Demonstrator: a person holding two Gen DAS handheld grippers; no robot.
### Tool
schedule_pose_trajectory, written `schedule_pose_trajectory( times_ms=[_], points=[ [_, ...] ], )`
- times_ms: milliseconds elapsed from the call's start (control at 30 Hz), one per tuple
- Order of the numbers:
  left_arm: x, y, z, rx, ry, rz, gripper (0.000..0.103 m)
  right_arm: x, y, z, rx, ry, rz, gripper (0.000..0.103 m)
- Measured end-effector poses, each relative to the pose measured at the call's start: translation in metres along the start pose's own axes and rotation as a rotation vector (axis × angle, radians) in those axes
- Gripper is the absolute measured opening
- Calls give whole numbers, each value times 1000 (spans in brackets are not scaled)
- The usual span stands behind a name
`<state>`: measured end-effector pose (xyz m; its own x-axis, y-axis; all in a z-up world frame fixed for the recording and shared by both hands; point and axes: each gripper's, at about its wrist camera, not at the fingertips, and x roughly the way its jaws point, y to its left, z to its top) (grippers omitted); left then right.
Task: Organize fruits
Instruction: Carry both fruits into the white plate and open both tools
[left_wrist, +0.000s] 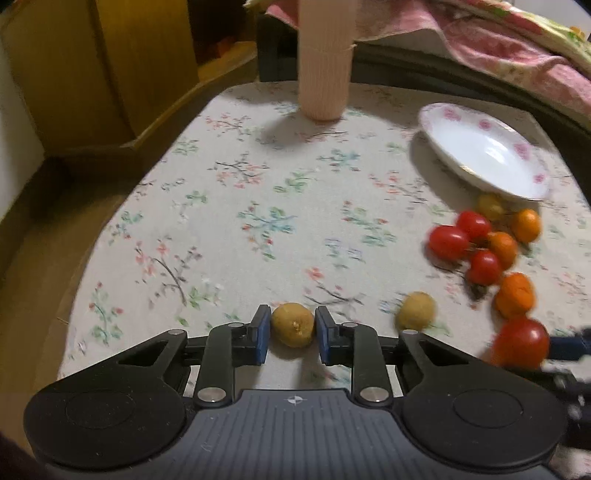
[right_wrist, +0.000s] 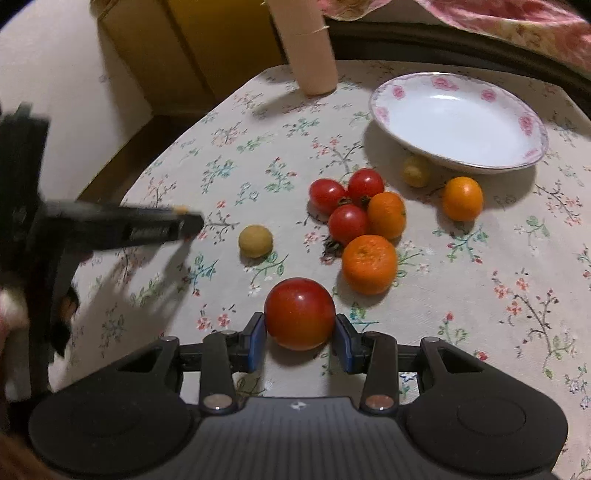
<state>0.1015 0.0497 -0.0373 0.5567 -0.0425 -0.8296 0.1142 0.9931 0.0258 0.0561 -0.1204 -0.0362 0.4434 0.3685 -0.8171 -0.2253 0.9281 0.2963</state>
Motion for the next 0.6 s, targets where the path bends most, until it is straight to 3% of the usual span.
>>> schedule_pose_trajectory(
  times_ms=[133,267,600],
  points=[
    [-21,-20,8,25,-27,-50,33,-18,-4,5,5,-35,-17,39],
    [-34,-49,30,50,-76,-156,33,-38,-12,18,8,-74,-57,39],
    [-4,-100,92,103,-79,-269,33,-42,-62,78,-10,-128,-177,39]
  ],
)
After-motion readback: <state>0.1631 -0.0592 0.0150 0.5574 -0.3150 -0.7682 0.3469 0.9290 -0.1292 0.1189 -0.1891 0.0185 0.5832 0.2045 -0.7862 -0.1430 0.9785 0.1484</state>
